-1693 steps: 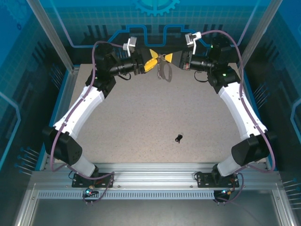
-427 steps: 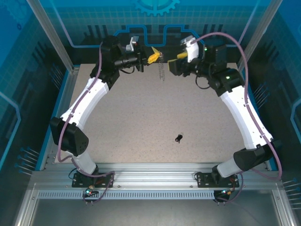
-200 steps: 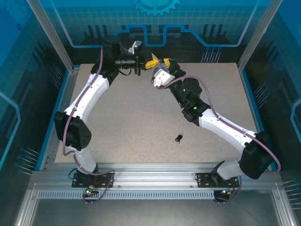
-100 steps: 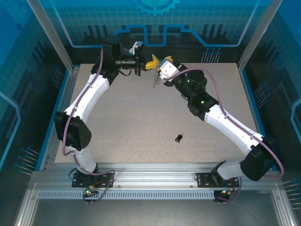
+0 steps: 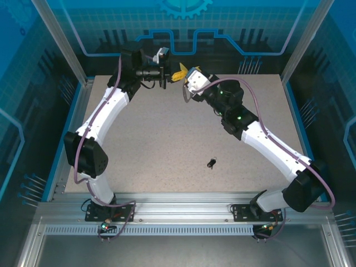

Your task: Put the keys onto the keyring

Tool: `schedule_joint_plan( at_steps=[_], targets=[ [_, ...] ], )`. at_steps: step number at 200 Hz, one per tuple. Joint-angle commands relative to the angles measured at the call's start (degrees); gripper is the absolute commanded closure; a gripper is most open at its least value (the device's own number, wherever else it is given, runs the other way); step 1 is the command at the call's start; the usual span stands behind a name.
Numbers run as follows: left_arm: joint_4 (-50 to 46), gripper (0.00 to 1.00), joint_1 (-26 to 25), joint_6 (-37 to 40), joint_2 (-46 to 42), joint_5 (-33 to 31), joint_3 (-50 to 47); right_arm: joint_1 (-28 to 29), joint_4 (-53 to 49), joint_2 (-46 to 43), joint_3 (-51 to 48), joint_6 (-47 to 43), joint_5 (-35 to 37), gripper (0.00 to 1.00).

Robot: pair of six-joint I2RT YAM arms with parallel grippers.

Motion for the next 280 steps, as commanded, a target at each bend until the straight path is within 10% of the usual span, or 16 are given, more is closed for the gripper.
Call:
schedule_joint_plan(
  at_steps=[1, 150, 188, 280],
  targets=[
    [0.96, 1.00, -0.26, 0.45, 0.06, 3.36, 1.46, -0.61, -0.16, 0.99, 2.79, -0.02, -1.78, 0.71],
    [2.03, 1.00, -0.27, 0.56, 0.38, 4.15, 1.39, -1.00, -7.14, 2.61, 7.35, 0.96, -4.55, 1.00],
    [5.07, 0.65, -0.14, -0.09, 0.04, 2.48, 1.61, -1.98, -13.44, 2.77, 11.24, 6.07, -7.75, 1.00],
    [10.51, 0.55, 1.57, 1.02, -0.25, -2.34, 5.61, -13.42, -17.42, 1.79, 18.23, 38.07, -29.30, 1.00]
  ],
)
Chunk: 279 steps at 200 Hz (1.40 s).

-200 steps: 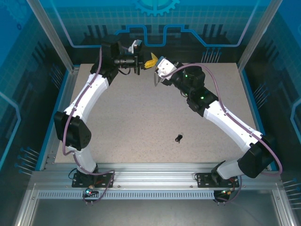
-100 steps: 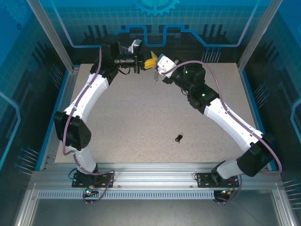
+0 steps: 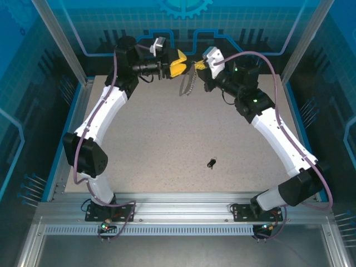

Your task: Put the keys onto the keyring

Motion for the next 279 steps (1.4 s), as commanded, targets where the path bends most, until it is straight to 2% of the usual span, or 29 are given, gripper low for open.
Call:
schedule_joint_plan(
  at_steps=[1, 65, 92, 134, 174, 279],
  targets=[
    [3.09, 0.55, 0.63, 1.40, -0.38, -1.11, 2.94, -3.21, 0.94, -1.18, 3.12, 13.94, -9.06, 1.00],
    [4.62, 0.54, 0.46, 8.91, 0.18, -1.15, 7.77, -11.26, 11.41, 1.86, 3.59, 43.43, -24.19, 1.00],
    [7.12, 0.57, -0.02, 9.77, 0.97, -0.27, 8.91, -12.44, 17.08, 3.24, 3.23, 52.05, -28.66, 1.00],
    [5.56, 0.62, -1.59, 13.39, 3.38, 1.90, 13.65, -13.58, 24.98, 5.06, 2.68, 62.11, -34.27, 1.00],
    [4.21, 0.63, -2.83, 14.32, 6.11, 3.60, 17.60, -13.65, 28.71, 5.94, 2.19, 66.30, -37.39, 1.00],
    [3.01, 0.63, -5.24, 14.17, 10.42, 4.15, 22.79, -12.48, 28.82, 6.43, 1.56, 66.39, -37.62, 1.00]
  ],
)
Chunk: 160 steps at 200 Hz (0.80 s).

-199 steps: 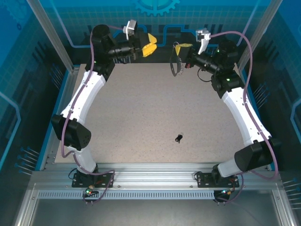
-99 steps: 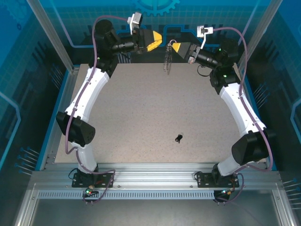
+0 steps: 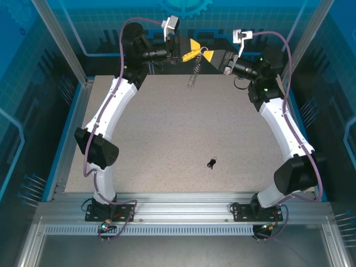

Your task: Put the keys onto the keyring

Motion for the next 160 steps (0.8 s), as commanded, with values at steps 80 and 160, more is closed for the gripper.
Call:
schedule_joint_plan(
  at_steps=[80, 160],
  targets=[
    [-0.05, 0.67, -1.48, 1.69, 2.06, 0.88, 3.10, 0.33, 2.29, 1.30, 0.28, 1.06, -1.51, 1.00],
    [-2.88, 0.86, -2.01, 4.46, 1.89, 0.92, 3.02, 0.36, 1.39, 1.55, 0.80, 0.95, -1.81, 1.00]
  ],
)
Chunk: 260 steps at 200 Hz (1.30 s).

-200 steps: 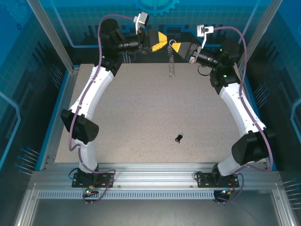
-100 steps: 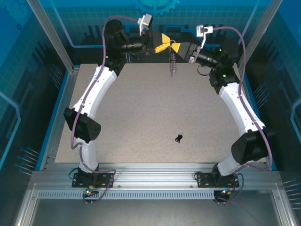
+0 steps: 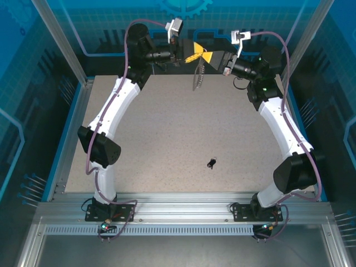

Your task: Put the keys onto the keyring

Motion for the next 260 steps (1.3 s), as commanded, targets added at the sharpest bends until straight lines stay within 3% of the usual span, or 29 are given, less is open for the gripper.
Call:
schedule_joint_plan(
  at_steps=[1, 17, 34, 50, 64, 79, 112, 141, 181, 216, 260],
  targets=[
    [-1.20, 0.86, -1.05, 2.51, 0.14, 1.00, 2.04, 0.29, 0.98, 0.66, 0.82, 0.55, -0.31, 1.00],
    [-1.50, 0.90, -1.04, 2.94, -0.05, 0.51, 1.79, 0.31, 0.89, 0.58, 1.01, 0.58, -0.39, 1.00],
    [-1.20, 1.00, -1.04, 3.04, -0.17, 0.05, 1.77, 0.31, 0.47, 0.49, 1.02, 0.42, -0.48, 1.00],
    [-1.31, 1.00, -1.02, 3.42, -0.35, -0.23, 1.69, -0.04, -3.91, 0.02, 1.84, -1.43, 0.61, 1.00],
    [-2.31, 1.00, -0.95, 4.67, -0.84, -0.02, 1.69, -1.72, -9.94, -1.27, 1.88, -3.33, 2.92, 0.71],
    [-5.09, 1.00, -0.87, 7.74, -1.52, 0.45, 1.77, -5.02, -10.70, -3.23, 0.03, -1.86, 4.93, 0.58],
    [-15.89, 1.00, -0.48, 19.17, -3.45, 1.12, 2.12, -9.20, -16.77, -5.91, 0.46, -5.03, 5.80, 0.49],
    [-24.73, 1.00, -0.08, 28.88, -4.38, 1.39, 2.53, -8.11, -30.91, -5.24, 7.49, -16.18, 3.76, 0.49],
    [-38.04, 1.00, 0.02, 43.90, -5.12, -0.15, 5.28, -4.23, -44.24, -2.57, 14.12, -29.02, 0.74, 0.60],
    [-42.13, 1.00, 0.01, 49.70, -6.38, -1.83, 5.20, -1.61, -47.00, -1.16, 14.21, -32.64, -1.78, 0.63],
    [-43.63, 1.00, 0.05, 51.47, -7.29, -1.77, 4.96, 0.87, -47.53, 0.52, 13.50, -34.17, -3.64, 0.67]
  ],
)
